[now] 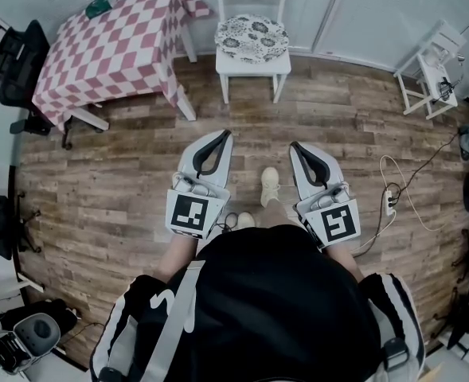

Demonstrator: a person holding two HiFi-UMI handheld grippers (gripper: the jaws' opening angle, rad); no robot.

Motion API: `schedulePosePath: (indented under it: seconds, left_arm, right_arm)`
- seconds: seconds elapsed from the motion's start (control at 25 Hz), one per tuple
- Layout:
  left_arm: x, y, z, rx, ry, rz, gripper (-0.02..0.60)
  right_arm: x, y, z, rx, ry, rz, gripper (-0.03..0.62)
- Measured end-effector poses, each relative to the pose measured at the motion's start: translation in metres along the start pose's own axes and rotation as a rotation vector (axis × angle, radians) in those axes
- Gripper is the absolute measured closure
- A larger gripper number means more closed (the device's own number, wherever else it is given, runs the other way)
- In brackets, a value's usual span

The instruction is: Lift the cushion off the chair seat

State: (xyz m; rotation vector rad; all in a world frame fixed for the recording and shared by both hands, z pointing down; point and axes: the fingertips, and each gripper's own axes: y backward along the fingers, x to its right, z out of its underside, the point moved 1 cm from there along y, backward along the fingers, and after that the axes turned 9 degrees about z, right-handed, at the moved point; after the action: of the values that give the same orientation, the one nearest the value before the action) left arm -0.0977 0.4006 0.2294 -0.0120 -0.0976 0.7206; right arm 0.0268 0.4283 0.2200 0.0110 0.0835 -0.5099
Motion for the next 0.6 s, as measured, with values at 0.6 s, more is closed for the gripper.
schedulePosePath:
  seconds: [0.6]
  left_arm:
    - [-0.043,-0.069,-0.004,-0.001,-0.023,-0.023,0.580]
  right_arm:
    - [0.060,-0.065,-0.002,0.022,0.012,-0.006,0.600]
